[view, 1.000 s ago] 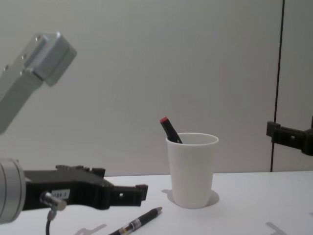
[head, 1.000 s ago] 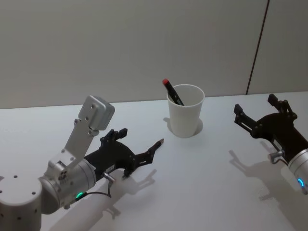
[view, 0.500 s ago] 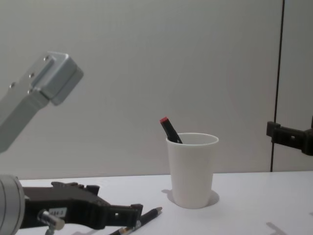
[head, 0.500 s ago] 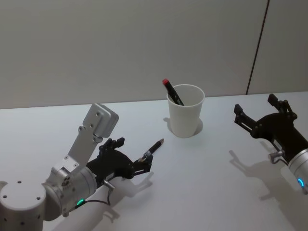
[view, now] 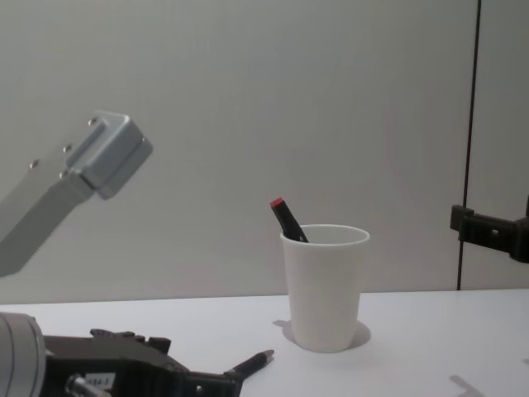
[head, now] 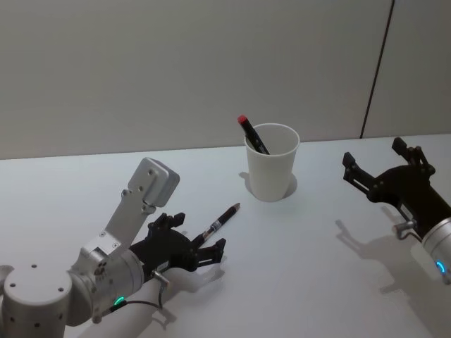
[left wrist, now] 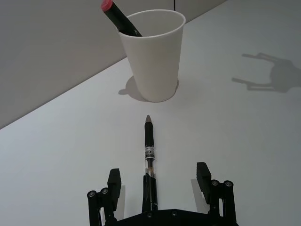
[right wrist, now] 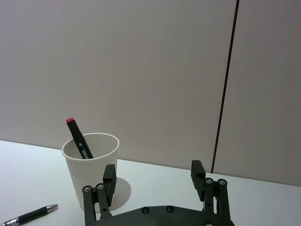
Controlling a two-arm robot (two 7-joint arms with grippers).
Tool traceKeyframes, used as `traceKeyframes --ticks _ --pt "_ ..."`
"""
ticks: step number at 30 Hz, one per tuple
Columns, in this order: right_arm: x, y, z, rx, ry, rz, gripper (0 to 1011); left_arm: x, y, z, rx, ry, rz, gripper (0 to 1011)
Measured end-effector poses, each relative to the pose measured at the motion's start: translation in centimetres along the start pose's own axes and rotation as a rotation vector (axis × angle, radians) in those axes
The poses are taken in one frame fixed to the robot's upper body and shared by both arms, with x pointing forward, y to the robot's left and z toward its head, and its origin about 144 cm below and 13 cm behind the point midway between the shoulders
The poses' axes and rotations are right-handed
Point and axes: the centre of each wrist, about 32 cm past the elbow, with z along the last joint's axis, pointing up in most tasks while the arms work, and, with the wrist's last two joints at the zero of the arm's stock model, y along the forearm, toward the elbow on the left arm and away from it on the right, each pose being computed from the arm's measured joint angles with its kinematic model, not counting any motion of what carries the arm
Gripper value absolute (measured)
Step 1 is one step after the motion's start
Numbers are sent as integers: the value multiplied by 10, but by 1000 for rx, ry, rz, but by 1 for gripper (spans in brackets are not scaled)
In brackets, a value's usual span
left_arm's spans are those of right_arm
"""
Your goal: Place the pen into the pen holder.
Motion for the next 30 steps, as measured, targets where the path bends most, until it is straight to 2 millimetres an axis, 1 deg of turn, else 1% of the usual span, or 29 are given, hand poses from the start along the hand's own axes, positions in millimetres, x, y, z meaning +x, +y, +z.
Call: traceKeyframes --ticks 30 --pt "0 0 0 0 0 0 1001 1 -19 -2 48 35 12 1001"
